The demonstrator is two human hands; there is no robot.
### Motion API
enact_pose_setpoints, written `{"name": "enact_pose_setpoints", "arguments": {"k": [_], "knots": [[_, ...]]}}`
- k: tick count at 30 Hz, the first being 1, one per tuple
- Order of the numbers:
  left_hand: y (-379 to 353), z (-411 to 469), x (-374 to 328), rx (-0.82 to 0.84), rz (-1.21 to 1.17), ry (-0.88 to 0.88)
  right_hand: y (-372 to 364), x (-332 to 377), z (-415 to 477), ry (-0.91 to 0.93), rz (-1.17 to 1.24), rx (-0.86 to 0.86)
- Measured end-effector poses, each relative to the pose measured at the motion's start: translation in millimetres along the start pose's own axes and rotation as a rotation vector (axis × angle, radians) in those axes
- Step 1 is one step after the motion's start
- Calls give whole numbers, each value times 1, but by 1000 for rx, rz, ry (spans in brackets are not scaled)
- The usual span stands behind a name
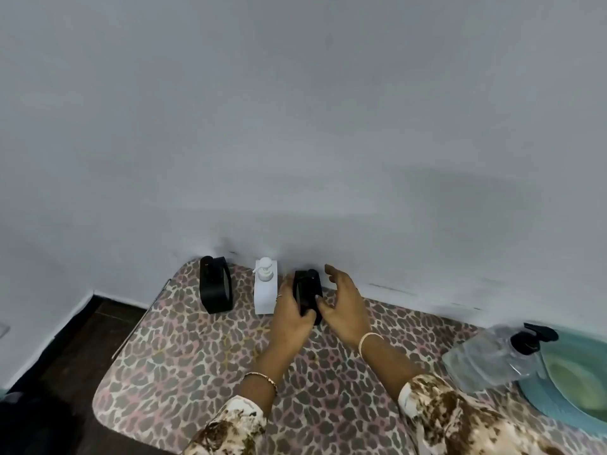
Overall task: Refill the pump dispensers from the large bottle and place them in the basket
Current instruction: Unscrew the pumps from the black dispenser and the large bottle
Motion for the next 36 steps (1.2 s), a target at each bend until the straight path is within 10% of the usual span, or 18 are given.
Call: {"name": "enact_pose_setpoints", "arguments": {"k": [22, 36], "knots": [[-30, 20, 31, -107, 84, 219, -18, -9, 39, 43, -196, 4], [-69, -35, 2, 176, -37, 176, 49, -26, -36, 66, -241, -49]]}}
Point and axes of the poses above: each hand's wrist, its own z-axis towards the middle knuckle, its own y-axis out of the back of the hand, x = y × z, the point moved 7 cm from there along z, towards the middle knuckle, and after that the axes turned 5 degrees about -z, right-handed, at the moved point
